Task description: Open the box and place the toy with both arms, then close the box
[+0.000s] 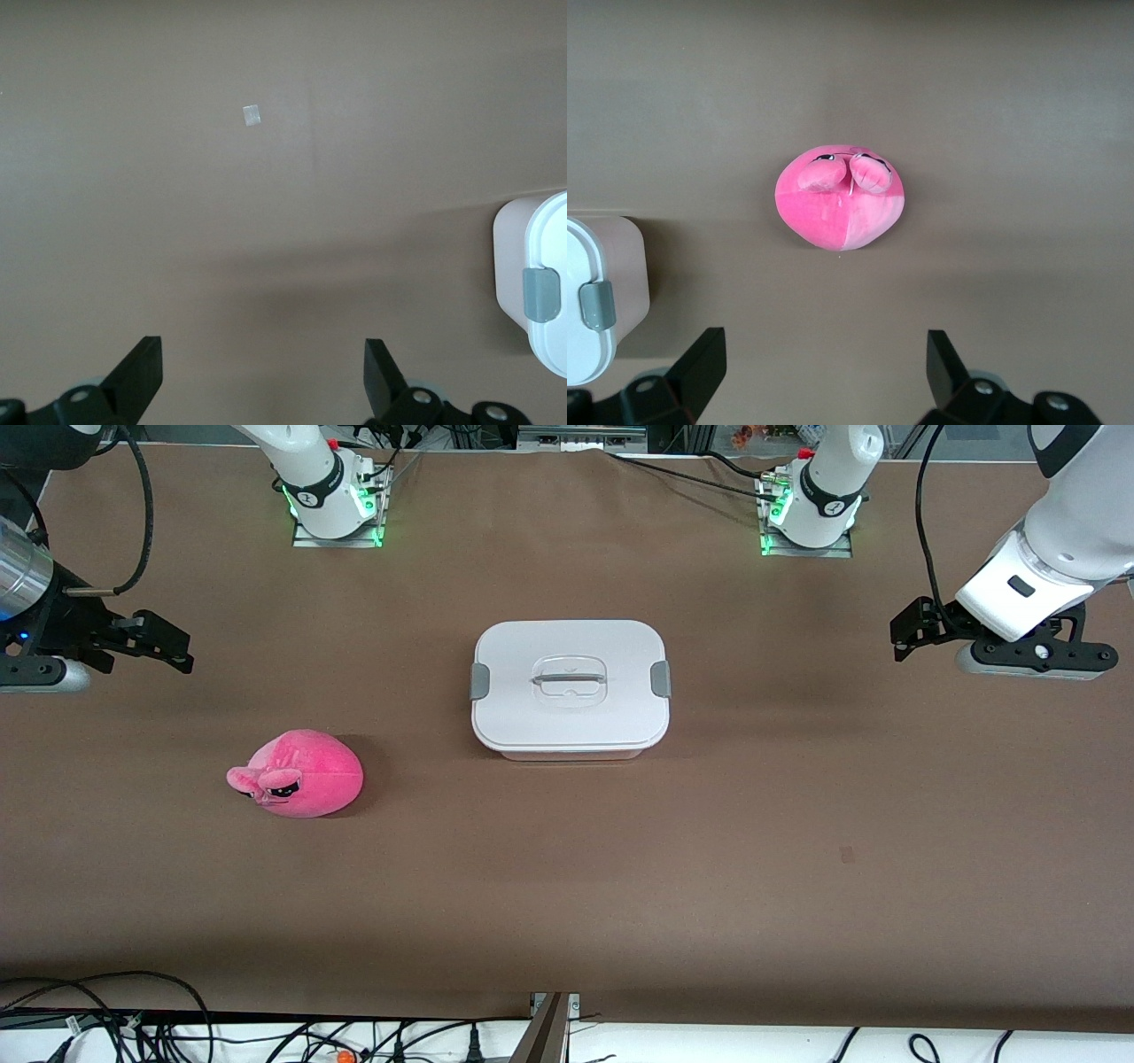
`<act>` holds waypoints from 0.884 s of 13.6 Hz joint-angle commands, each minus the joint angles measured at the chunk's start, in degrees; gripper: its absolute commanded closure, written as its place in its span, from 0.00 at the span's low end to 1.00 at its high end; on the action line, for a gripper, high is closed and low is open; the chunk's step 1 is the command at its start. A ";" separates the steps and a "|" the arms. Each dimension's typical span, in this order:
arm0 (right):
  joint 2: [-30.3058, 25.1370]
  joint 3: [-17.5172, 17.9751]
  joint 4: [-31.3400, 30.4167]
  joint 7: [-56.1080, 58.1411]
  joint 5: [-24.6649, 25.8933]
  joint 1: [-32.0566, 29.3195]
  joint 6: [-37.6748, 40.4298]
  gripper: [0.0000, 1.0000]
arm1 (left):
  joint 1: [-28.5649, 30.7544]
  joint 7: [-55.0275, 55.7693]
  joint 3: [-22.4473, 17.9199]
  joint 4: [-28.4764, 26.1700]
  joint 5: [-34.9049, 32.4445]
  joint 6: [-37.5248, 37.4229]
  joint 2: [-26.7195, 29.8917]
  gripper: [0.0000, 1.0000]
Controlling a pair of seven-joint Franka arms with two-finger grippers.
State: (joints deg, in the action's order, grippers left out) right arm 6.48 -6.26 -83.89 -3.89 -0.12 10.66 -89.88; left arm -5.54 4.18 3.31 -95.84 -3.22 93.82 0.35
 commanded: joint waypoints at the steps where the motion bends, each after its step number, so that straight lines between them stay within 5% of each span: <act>1: 0.02 0.11 1.01 -0.16 0.30 0.07 0.85 0.00 | -0.44 0.73 0.29 0.30 1.28 -1.18 0.71 0.00; 12: 0.02 0.11 1.01 0.02 0.21 0.06 0.68 0.00 | -0.17 0.39 0.30 0.30 1.37 -1.27 0.44 0.00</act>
State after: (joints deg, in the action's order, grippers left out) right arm 6.48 -6.26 -83.89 -3.89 -0.12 10.66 -89.86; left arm -5.74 4.28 3.57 -95.84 -3.22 93.41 0.35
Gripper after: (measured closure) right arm 0.000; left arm 0.000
